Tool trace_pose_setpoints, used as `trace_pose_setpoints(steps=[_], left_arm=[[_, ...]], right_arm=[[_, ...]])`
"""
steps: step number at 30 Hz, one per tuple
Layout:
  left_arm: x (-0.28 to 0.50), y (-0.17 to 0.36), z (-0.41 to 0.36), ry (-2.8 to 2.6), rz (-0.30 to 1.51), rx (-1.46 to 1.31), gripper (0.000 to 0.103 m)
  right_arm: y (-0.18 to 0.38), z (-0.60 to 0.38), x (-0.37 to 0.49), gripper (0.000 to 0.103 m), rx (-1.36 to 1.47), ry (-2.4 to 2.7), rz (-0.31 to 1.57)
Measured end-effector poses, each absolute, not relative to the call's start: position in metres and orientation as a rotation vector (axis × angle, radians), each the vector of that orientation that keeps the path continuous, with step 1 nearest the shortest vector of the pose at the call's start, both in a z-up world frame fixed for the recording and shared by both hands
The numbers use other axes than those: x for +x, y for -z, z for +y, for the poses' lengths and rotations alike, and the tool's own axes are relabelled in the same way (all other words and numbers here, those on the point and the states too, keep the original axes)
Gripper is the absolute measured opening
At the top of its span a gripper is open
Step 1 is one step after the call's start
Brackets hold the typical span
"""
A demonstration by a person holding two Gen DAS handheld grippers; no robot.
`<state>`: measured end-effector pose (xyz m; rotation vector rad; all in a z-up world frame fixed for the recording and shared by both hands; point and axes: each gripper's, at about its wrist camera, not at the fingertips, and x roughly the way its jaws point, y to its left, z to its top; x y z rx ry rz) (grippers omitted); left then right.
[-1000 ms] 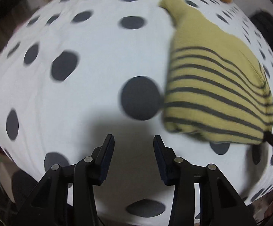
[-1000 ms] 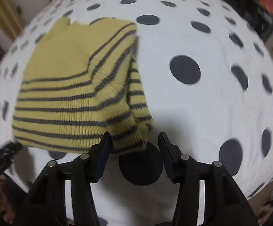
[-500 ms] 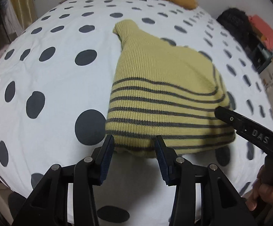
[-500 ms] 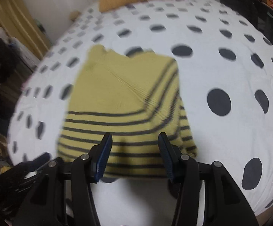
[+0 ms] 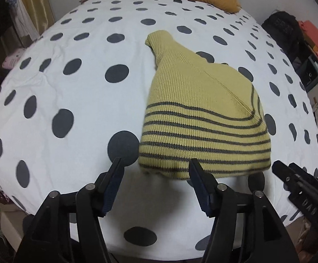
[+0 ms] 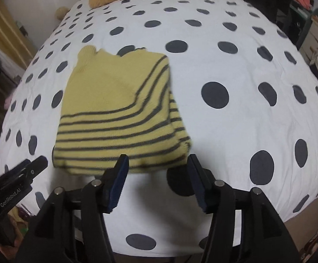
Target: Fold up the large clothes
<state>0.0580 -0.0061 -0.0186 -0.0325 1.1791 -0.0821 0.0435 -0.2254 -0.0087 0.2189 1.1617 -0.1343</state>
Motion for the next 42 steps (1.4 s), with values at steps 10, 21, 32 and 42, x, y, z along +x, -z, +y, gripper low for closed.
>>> trace_pose_setpoints(steps=[10, 21, 32, 42], left_arm=[[0.071, 0.016, 0.02, 0.129, 1.18, -0.13, 0.071], [0.279, 0.046, 0.032, 0.143, 1.203, -0.203, 0.001], [0.412, 0.124, -0.012, 0.045, 1.257, -0.074, 0.002], [0.309, 0.01, 0.026, 0.033, 1.07, 0.008, 0.001]], right_arm=[[0.004, -0.207, 0.027, 0.071, 0.201, 0.086, 1.154], [0.024, -0.225, 0.066, 0.071, 0.273, 0.037, 1.147], [0.067, -0.244, 0.14, 0.071, 0.249, 0.072, 1.176], [0.022, -0.235, 0.121, 0.071, 0.267, 0.075, 1.12]])
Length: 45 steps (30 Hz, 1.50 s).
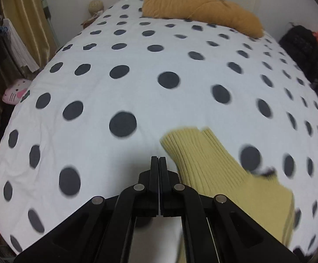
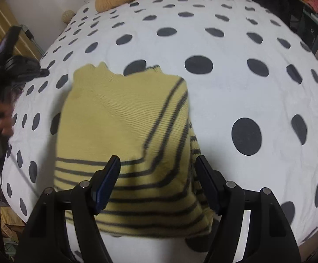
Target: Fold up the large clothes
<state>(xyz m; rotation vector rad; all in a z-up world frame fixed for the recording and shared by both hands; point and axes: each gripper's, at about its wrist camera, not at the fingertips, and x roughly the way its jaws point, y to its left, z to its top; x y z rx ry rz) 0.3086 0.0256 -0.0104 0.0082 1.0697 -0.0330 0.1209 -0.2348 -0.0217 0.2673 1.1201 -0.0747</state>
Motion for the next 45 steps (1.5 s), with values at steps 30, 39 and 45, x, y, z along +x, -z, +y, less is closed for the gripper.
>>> trace_pose_setpoints(steps=[30, 39, 45], left_arm=[[-0.015, -0.063, 0.008, 0.033, 1.057, 0.018, 0.081], [-0.02, -0.066, 0.001, 0.069, 1.056, 0.017, 0.082], [-0.018, -0.066, 0.004, 0.066, 1.066, 0.001, 0.084]], right_arm=[[-0.054, -0.155, -0.014, 0.077, 0.064, 0.127, 1.144], [-0.057, -0.15, -0.021, 0.078, 0.041, 0.139, 1.141], [-0.059, -0.149, -0.023, 0.078, 0.033, 0.147, 1.14]])
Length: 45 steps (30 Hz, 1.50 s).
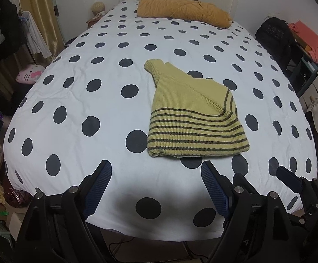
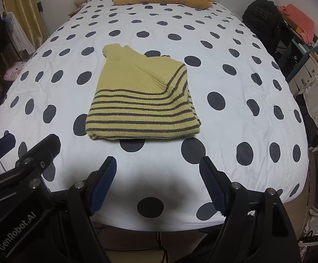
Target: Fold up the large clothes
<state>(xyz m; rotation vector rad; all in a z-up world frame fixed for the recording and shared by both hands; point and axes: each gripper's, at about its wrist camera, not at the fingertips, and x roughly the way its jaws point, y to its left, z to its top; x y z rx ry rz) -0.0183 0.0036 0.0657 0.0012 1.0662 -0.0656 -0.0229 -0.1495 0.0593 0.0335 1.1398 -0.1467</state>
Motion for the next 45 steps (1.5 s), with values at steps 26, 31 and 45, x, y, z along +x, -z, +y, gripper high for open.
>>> trace_pose_setpoints(steps=[26, 31, 45], left_arm=[[-0.019, -0.0668, 0.0035, 0.062, 1.065, 0.003, 0.084], [-0.0202, -0.0667, 0.0015, 0.066, 1.065, 0.005, 0.084], [-0.0203, -0.064, -0.001, 0.074, 1.069, 0.007, 0.084]], right_arm=[[-0.0627, -0.1533, -0.0224, 0.079, 0.019, 0.16, 1.146], [-0.0628, -0.1527, -0.0226, 0.079, 0.02, 0.16, 1.146], [-0.0607, -0.1555, -0.0262, 0.079, 0.022, 0.162, 1.15]])
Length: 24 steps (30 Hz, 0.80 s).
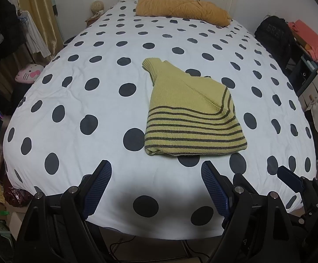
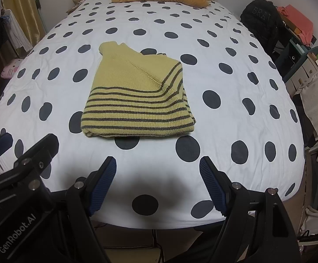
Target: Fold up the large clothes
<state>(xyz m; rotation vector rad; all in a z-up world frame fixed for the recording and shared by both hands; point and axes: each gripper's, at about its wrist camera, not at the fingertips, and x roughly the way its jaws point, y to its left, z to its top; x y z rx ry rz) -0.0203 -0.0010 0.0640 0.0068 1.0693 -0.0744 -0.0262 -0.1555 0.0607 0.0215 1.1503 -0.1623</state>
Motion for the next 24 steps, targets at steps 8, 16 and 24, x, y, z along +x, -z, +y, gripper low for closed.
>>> trace_pose_setpoints(steps=[8, 16, 24], left_arm=[[-0.0195, -0.0627, -0.0003, 0.078, 1.072, 0.008, 0.086], [-0.0186, -0.0608, 0.0006, 0.079, 1.075, 0.002, 0.088], [-0.0156, -0.0585, -0.0004, 0.087, 1.084, 0.005, 0.088]], right_arm=[[-0.0601, -0.1557, -0.0266, 0.079, 0.021, 0.164, 1.153], [-0.0571, -0.1585, -0.0285, 0.079, 0.023, 0.164, 1.156], [-0.054, -0.1606, -0.0282, 0.079, 0.02, 0.162, 1.159]])
